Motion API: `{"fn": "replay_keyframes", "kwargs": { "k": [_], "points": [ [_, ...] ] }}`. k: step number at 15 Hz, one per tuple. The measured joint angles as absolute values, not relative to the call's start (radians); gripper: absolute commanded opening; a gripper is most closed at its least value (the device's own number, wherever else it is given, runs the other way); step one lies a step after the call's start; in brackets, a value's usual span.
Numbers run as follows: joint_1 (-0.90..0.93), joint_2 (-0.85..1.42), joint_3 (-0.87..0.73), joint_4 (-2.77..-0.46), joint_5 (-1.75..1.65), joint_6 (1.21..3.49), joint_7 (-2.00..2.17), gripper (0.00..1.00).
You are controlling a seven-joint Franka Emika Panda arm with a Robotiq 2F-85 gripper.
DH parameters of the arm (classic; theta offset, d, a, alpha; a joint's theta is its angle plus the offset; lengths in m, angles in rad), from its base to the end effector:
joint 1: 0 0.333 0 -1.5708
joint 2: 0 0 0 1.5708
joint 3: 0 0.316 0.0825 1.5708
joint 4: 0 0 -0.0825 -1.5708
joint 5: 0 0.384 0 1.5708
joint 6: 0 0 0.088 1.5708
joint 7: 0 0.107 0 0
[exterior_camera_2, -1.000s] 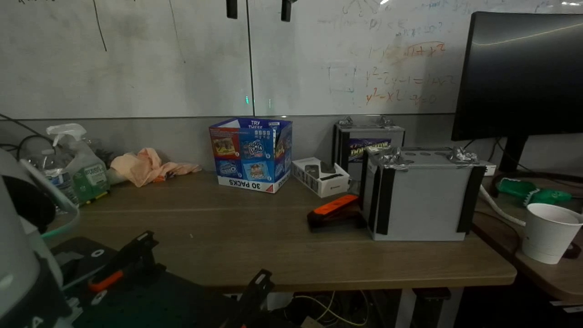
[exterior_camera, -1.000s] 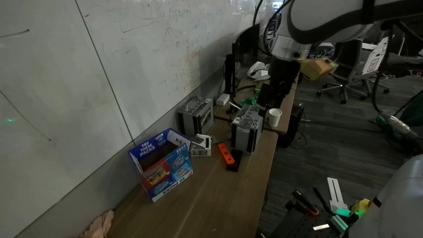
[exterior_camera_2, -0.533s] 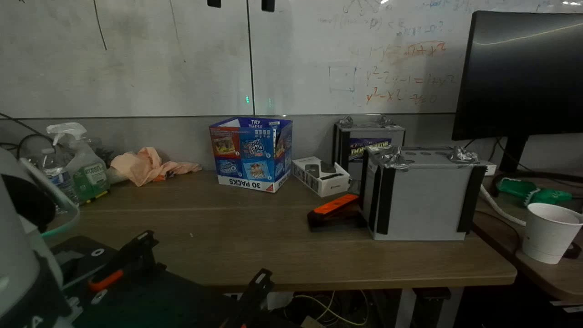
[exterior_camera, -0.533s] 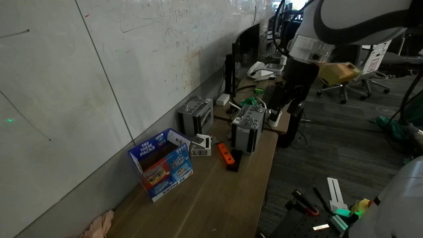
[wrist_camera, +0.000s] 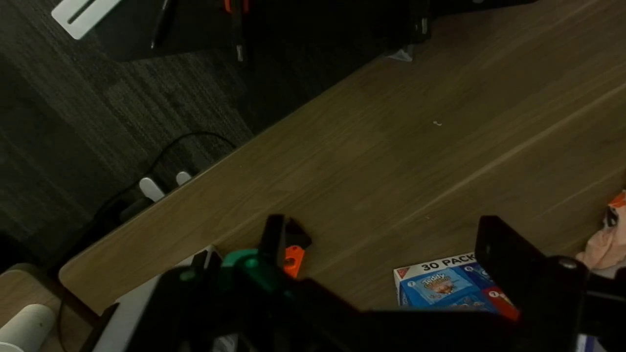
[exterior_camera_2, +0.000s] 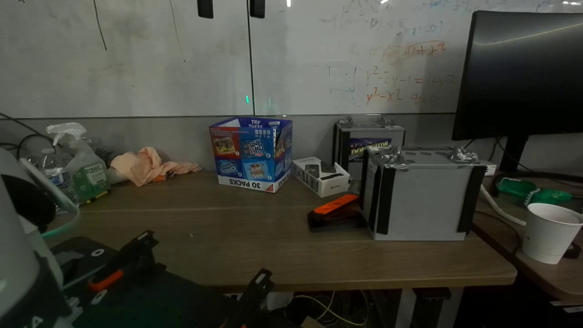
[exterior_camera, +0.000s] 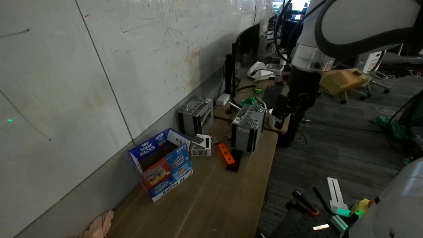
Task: Put the ropes inside the blue box.
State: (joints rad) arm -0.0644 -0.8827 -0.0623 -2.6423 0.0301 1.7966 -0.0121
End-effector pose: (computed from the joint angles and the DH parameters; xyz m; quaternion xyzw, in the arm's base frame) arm 0.2909 -0.0360 0.5024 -0.9979 0.0494 -0.0202 0.0377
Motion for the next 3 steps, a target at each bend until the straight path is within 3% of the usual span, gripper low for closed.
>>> {"fn": "replay_keyframes", "kwargs": {
  "k": [3],
  "points": [
    [-0.071,-0.894,-0.06,-2.655,-0.003,1.791,-0.005,1.0]
  ]
}}
